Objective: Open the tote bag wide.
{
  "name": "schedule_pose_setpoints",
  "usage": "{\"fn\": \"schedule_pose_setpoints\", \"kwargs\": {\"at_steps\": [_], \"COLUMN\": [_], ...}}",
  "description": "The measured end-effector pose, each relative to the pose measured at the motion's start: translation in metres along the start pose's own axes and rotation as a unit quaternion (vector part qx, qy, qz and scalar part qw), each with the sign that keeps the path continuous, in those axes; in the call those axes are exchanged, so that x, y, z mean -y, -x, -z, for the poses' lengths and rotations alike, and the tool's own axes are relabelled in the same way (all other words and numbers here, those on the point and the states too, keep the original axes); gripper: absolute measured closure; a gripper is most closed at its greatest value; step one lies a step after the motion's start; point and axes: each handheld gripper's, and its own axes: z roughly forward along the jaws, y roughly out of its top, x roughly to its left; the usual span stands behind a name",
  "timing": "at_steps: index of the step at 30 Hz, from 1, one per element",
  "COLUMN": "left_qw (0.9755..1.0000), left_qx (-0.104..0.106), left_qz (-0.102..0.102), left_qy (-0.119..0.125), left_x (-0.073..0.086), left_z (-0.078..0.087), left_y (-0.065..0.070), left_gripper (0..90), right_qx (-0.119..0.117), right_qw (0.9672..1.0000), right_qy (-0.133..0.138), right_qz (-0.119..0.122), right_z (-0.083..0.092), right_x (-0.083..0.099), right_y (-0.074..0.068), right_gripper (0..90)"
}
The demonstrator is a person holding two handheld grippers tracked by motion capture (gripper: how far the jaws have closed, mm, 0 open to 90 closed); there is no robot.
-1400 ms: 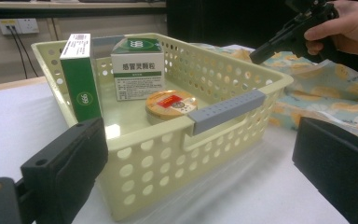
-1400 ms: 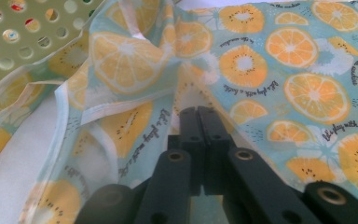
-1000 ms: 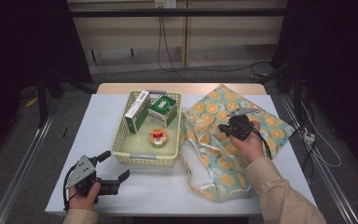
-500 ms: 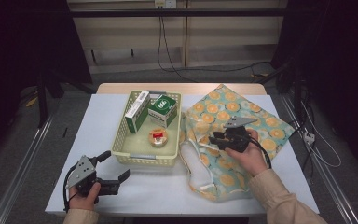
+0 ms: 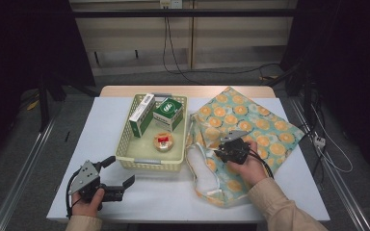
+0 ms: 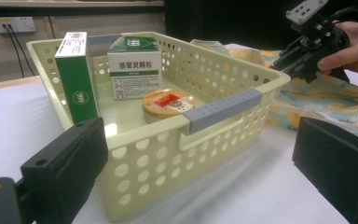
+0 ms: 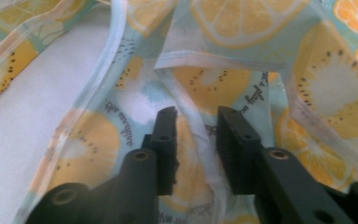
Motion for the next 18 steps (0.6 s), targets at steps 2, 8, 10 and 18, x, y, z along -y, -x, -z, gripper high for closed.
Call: {"fn": "schedule_pose_setpoints", "kwargs": {"at_steps": [2,8,10,18], "left_qw": [1.0,1.0,1.0,1.0], "left_qx": [0.0,0.001,0.001,0.001], "left_qz": [0.001,0.0,-0.001,-0.002], "left_qy": [0.001,0.002,0.003,0.001], "left_x": [0.0,-0.001,-0.001,-0.001], "left_z": [0.0,0.001,0.001,0.001], "left_y": [0.0,0.0,0.0,0.001], "left_gripper": [2.8,2.8,2.8,2.8], "right_qx": [0.005,-0.003,-0.009,-0.059], "right_qw": [1.0,0.9998,0.9997,0.9948], "right_qy": [0.001,0.0,-0.001,0.054], "right_qz": [0.006,-0.019,-0.021,-0.064], "right_z": [-0.001,-0.001,0.002,0.028], "right_x": [0.0,0.0,-0.001,-0.014], "right_y": [0.002,0.006,0.005,0.008], "right_gripper": [81.6,90.0,90.0,90.0]}}
